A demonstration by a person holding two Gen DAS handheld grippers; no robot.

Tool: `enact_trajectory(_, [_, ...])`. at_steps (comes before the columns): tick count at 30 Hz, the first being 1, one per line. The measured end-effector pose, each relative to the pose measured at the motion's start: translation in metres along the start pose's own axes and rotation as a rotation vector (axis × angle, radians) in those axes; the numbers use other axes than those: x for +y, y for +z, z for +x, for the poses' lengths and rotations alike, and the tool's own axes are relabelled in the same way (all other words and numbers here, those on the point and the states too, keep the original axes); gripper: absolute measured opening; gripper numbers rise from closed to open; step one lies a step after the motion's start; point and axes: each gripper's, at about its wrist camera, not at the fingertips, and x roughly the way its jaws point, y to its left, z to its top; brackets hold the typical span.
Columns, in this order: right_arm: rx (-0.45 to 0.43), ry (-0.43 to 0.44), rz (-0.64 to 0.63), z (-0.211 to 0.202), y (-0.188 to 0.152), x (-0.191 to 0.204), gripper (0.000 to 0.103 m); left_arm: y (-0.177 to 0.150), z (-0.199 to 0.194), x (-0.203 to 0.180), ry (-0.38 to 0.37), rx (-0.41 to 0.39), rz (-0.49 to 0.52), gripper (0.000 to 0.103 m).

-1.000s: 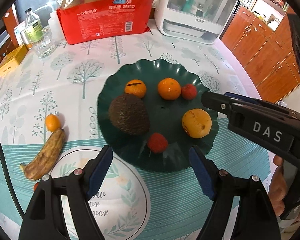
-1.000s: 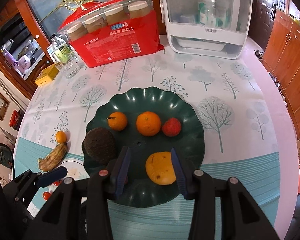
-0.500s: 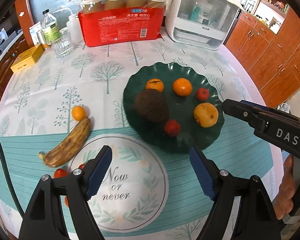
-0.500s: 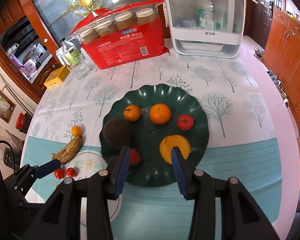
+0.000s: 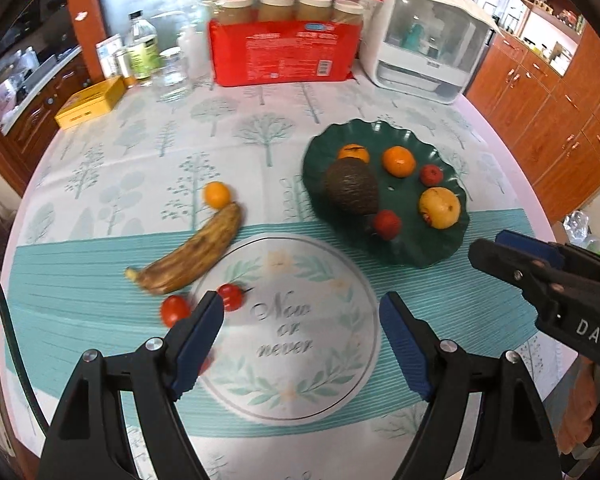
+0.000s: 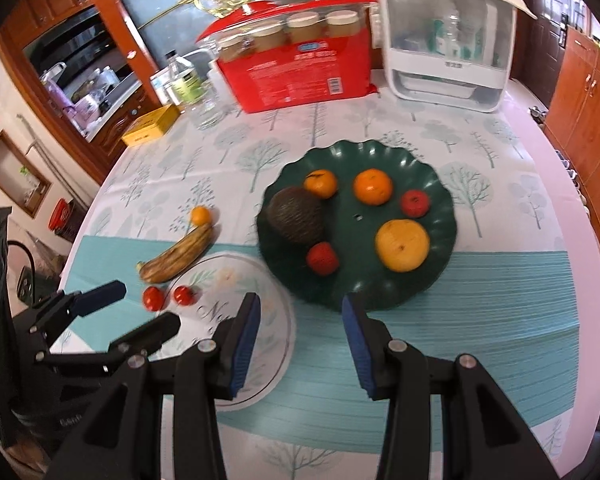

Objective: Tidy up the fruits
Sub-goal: 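Withdraw both tools from the green plate back toward the white plate, then grasp a cherry tomato with the left tool while the right tool grasps another cherry tomato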

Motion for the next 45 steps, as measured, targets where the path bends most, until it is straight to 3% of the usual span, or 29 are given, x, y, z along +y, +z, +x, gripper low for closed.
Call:
enact_trajectory(15, [0.046, 0.082, -0.11, 0.023, 0.001, 0.066, 0.043, -0.031, -0.026, 0.085, 0.078, -0.024, -0.146, 0.083])
enact_trajectory(21, [0.082, 0.096, -0.14, 0.047, 0.0, 0.089, 0.043, -0.054, -0.006, 0.118, 0.066, 0.026, -0.227, 0.083])
enact_trajectory(31, [0.127, 0.101, -0.189, 0.097, -0.011, 0.115, 0.043, -0.076, 0.04, 0.132, -0.005, 0.064, -0.242, 0.081])
enact_trajectory(37, [0.169, 0.104, -0.194, 0.13, -0.018, 0.121, 0.043, -0.081, 0.067, 0.126, -0.038, 0.102, -0.216, 0.069])
enact_trajectory(45, [0.183, 0.108, -0.183, 0.153, -0.016, 0.125, 0.043, -0.08, 0.084, 0.122, -0.06, 0.12, -0.205, 0.044])
